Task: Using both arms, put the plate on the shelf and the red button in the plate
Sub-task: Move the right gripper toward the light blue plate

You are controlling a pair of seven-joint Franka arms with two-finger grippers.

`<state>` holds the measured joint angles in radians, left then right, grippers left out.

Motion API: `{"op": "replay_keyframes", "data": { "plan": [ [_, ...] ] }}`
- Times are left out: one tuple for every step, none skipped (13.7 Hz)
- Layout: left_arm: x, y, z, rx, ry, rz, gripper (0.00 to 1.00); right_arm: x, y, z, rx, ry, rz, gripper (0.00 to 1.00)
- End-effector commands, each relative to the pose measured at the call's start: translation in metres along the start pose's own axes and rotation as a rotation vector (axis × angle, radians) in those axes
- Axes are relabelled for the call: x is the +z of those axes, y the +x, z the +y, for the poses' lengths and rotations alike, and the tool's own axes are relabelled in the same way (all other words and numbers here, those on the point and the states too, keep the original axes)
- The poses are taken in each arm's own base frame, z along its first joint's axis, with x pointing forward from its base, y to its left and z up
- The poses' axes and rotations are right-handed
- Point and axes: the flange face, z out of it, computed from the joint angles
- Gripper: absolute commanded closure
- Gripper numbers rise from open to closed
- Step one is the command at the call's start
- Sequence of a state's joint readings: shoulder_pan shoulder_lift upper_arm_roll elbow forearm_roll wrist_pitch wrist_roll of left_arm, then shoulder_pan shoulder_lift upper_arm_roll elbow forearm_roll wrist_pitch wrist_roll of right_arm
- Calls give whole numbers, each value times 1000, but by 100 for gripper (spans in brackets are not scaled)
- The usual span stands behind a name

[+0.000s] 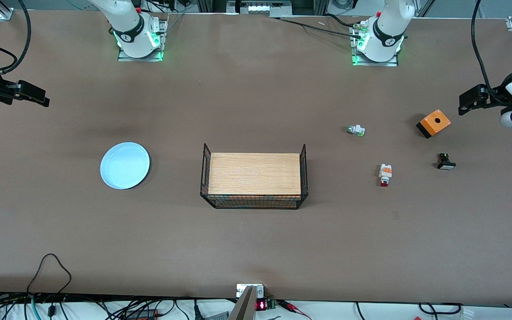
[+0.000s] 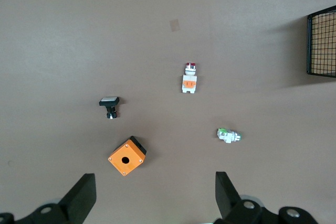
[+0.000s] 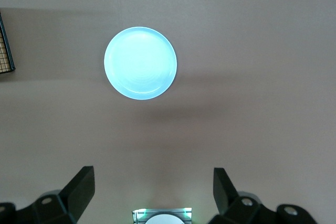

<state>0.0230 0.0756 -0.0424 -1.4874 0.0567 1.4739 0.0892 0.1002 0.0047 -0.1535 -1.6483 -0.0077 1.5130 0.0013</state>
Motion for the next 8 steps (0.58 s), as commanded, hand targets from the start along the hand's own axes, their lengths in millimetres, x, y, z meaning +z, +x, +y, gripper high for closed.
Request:
{"op": "replay_keyframes", "data": {
  "plan": [
    [1, 0, 1, 16, -19, -6, 0, -2, -5, -1, -3, 3, -3, 0],
    [3, 2, 1, 18, -18, -7, 0, -3, -5, -3, -4, 3, -1, 0],
    [4, 4, 4, 22, -17, -10, 0, -3, -5, -4, -7, 2, -1, 0],
    [4, 5, 8, 30, -14, -9, 0, -1, -3, -5, -10, -3, -1, 0],
    [4, 5, 9, 31, -13, -9, 0, 5, 2, -7, -17, -10, -5, 0],
    [3, 5, 9, 31, -11, -7, 0, 16, 11, -8, -12, -17, -16, 0],
    [0, 1, 7, 27, -11, -5, 0, 37, 27, -10, -14, -27, -29, 0],
    [-2, -1, 6, 24, -11, -8, 0, 56, 43, -11, -32, -47, -23, 0]
  ]
}}
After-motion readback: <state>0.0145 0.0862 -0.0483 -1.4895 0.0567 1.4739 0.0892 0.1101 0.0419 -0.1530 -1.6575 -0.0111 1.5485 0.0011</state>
